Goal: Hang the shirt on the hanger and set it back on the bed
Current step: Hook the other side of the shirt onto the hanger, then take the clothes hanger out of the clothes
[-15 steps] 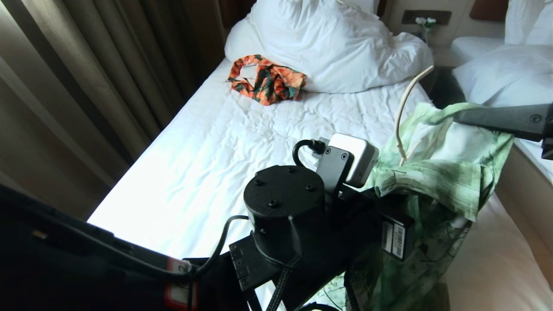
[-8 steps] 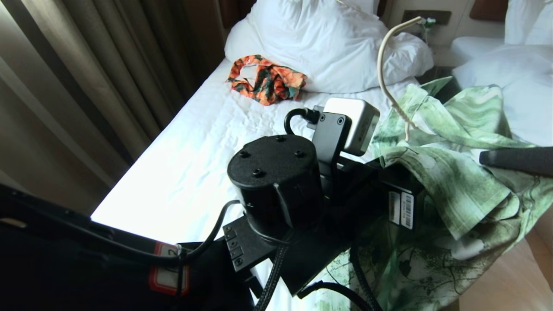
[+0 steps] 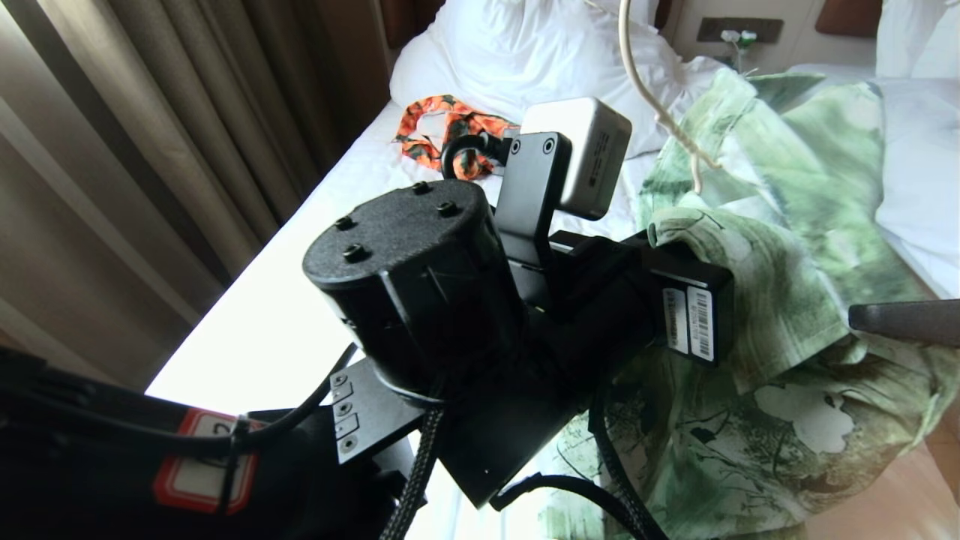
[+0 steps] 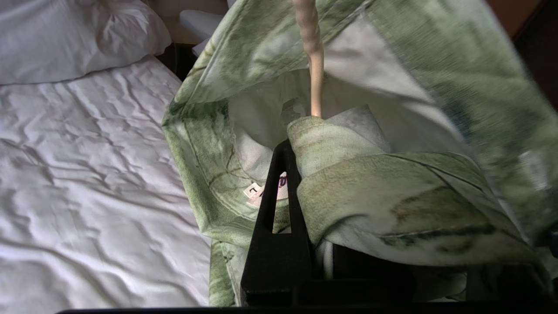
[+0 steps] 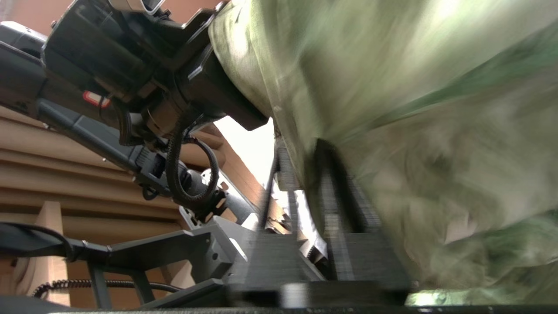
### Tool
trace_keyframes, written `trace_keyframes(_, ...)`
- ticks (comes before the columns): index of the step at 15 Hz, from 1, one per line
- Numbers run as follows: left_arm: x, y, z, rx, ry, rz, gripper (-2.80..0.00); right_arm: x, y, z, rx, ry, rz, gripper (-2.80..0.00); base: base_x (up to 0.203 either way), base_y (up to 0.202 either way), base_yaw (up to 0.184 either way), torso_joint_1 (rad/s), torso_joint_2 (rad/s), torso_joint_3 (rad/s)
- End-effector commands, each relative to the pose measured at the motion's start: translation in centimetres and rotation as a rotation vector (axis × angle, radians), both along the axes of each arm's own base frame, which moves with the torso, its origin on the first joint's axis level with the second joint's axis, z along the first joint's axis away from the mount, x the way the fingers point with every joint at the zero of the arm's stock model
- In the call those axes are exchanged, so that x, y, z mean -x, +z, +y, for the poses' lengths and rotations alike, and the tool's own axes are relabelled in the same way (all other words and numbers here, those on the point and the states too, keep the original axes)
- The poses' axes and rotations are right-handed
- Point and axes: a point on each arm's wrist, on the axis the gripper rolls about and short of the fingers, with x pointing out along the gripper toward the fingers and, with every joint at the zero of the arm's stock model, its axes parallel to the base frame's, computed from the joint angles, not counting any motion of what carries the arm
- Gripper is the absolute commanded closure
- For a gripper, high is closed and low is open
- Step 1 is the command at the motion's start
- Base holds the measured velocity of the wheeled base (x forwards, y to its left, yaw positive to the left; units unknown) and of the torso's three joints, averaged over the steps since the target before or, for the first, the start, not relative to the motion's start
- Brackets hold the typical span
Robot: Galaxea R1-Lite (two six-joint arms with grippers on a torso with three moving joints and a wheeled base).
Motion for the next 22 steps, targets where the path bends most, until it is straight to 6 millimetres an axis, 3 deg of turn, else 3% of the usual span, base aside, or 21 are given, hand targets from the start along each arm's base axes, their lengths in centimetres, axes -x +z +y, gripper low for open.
trace_keyframes(1,0.4,0.6,0.4,0.021,-0.003,-0.008,0.00,0.6,0.3,-0.4,-0.014,0.002,-0.016,-2.80,0.000,0.000,0.000,0.000,0.00,0.000)
trace_keyframes(5,0.8,0.9,0.5,0.026,-0.009,-0.010,0.00,2.7,1.0,-2.0,0.016,-0.052,0.007,-2.80,0.000,0.000,0.000,0.000,0.00,0.000)
trace_keyframes(9,1.5,0.3,-0.3,-0.005,-0.039,0.003,0.00,5.0,4.6,-3.7,-0.021,-0.122,-0.066,-2.80,0.000,0.000,0.000,0.000,0.00,0.000)
trace_keyframes(10,1.6,-0.1,-0.7,-0.025,-0.050,0.012,0.00,5.4,5.2,-4.0,-0.022,-0.123,-0.068,0.00,0.000,0.000,0.000,0.000,0.00,0.000)
trace_keyframes(14,1.7,-1.5,-2.6,-0.062,-0.072,0.029,0.00,5.0,6.2,-3.7,-0.017,-0.114,-0.075,0.00,0.000,0.000,0.000,0.000,0.00,0.000)
trace_keyframes(18,2.3,-1.5,-3.6,-0.053,-0.100,0.025,0.00,3.9,8.2,-3.0,0.020,-0.106,-0.134,0.00,0.000,0.000,0.000,0.000,0.00,0.000)
trace_keyframes(22,3.0,-1.4,-3.8,-0.050,-0.116,0.024,0.00,2.4,9.2,-2.1,0.235,-0.124,-0.239,0.00,0.000,0.000,0.000,0.000,0.00,0.000)
